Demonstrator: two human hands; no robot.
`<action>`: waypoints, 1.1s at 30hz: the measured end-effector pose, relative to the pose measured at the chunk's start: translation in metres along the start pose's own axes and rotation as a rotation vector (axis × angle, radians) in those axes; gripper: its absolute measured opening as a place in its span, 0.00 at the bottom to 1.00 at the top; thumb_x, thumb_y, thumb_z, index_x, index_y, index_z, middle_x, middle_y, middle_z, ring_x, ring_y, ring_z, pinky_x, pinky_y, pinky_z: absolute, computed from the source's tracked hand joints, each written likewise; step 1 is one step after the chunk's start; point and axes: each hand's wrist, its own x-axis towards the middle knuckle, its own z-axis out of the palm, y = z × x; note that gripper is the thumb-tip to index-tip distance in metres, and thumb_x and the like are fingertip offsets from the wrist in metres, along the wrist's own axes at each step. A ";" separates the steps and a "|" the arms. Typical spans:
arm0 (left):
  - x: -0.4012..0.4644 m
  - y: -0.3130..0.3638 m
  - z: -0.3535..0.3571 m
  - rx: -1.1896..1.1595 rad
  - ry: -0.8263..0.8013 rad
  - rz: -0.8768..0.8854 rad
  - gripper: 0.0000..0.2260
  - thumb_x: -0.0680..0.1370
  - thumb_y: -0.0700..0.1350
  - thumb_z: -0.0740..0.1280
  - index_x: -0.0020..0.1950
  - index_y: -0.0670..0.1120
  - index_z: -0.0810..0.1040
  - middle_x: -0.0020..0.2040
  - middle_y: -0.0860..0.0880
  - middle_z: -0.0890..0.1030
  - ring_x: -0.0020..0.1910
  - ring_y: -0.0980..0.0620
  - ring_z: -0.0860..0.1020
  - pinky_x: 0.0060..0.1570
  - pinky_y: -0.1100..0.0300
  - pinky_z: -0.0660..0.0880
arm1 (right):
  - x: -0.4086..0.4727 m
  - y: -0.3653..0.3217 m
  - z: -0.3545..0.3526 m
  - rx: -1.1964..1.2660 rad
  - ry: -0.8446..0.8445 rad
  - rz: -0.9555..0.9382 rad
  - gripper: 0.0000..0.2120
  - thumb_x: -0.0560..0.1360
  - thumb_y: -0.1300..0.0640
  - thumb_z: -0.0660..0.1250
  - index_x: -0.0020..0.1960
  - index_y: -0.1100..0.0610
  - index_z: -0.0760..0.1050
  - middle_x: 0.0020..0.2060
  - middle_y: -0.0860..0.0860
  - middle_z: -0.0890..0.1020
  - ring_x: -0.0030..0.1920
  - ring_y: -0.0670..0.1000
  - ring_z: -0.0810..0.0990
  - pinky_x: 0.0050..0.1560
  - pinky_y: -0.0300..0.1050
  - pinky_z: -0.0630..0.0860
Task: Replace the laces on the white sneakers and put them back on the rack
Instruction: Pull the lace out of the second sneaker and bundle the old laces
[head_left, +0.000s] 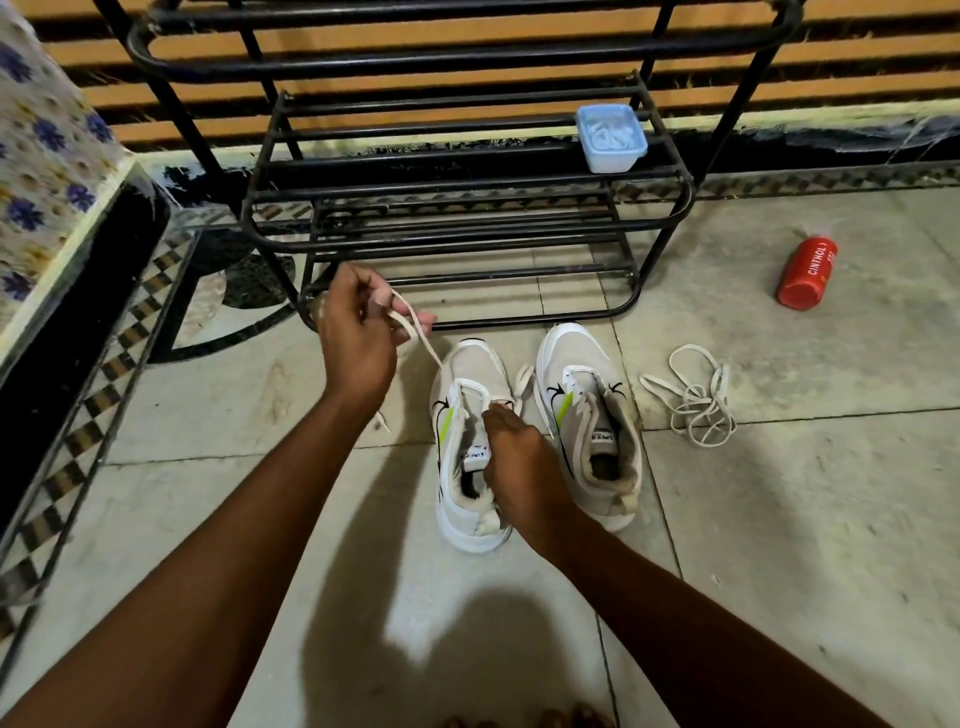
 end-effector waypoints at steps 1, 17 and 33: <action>-0.004 -0.004 0.002 -0.032 -0.036 -0.032 0.06 0.87 0.37 0.55 0.52 0.44 0.68 0.46 0.43 0.82 0.35 0.47 0.83 0.35 0.54 0.79 | 0.000 0.001 0.000 0.023 0.005 0.002 0.21 0.66 0.72 0.64 0.59 0.64 0.78 0.62 0.59 0.81 0.56 0.62 0.83 0.52 0.52 0.80; 0.005 -0.036 -0.044 0.853 -0.286 0.383 0.11 0.79 0.42 0.66 0.39 0.42 0.81 0.43 0.45 0.71 0.44 0.45 0.72 0.41 0.55 0.70 | -0.004 -0.012 -0.010 -0.127 0.005 0.162 0.10 0.69 0.71 0.66 0.49 0.64 0.76 0.42 0.62 0.83 0.42 0.64 0.83 0.40 0.52 0.78; -0.032 -0.047 0.006 0.462 -0.318 -0.228 0.16 0.85 0.55 0.60 0.55 0.45 0.58 0.41 0.51 0.72 0.41 0.44 0.74 0.44 0.51 0.70 | -0.003 -0.012 0.001 -0.166 -0.036 0.177 0.13 0.68 0.72 0.65 0.52 0.65 0.75 0.47 0.62 0.81 0.45 0.64 0.82 0.42 0.50 0.79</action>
